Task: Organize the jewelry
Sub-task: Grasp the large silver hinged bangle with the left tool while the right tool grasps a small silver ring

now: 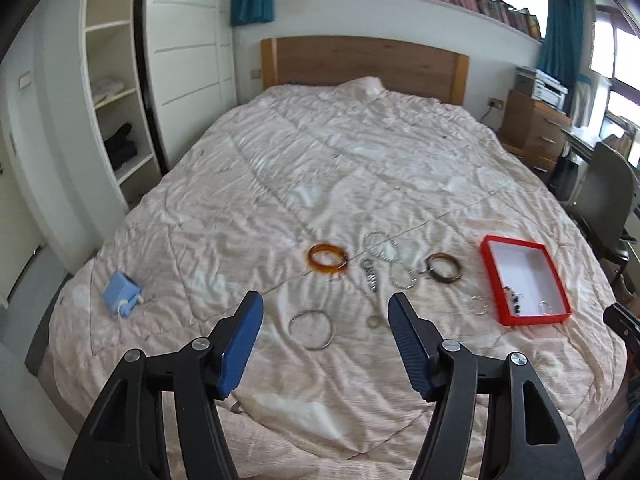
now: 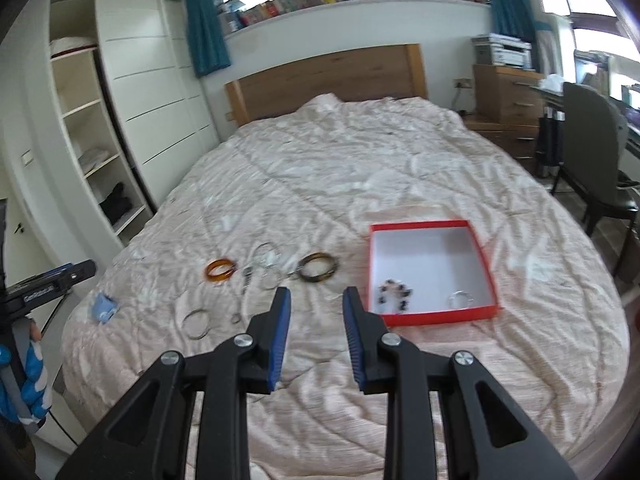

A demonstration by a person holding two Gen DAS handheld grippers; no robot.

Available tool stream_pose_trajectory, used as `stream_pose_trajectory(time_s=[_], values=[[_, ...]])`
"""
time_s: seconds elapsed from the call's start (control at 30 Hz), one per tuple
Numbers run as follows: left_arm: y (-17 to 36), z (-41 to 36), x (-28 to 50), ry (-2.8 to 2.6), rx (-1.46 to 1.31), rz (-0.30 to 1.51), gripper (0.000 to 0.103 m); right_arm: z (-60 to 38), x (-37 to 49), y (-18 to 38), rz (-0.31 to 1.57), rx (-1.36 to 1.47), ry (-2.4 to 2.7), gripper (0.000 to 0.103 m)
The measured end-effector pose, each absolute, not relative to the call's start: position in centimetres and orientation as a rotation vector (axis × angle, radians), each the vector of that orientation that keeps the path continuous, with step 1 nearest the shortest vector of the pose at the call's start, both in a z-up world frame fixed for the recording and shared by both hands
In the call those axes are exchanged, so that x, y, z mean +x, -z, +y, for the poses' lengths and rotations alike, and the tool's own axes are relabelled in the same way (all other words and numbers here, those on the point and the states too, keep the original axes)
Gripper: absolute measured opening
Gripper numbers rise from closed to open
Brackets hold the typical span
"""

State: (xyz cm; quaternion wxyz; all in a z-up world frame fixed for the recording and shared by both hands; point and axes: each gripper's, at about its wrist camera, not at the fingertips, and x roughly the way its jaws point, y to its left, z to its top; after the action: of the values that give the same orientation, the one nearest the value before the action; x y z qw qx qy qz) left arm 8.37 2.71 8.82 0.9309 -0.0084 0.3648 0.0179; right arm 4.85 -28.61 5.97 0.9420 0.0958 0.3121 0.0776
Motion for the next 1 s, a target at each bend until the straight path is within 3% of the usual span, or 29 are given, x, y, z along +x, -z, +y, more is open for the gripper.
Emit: stream_pose_trajectory(time_s=[0.6,1.0], values=[[5.3,9.0,18.0,-0.038,-0.112,0.970,0.040,-18.6,16.4,6.1,0.903,0.139,-0.303,0.025],[10.4,8.3,23.2,0.118,-0.050,1.028,0.039,-15.4,21.9,11.7,1.006,0.122,-0.320,0.024]])
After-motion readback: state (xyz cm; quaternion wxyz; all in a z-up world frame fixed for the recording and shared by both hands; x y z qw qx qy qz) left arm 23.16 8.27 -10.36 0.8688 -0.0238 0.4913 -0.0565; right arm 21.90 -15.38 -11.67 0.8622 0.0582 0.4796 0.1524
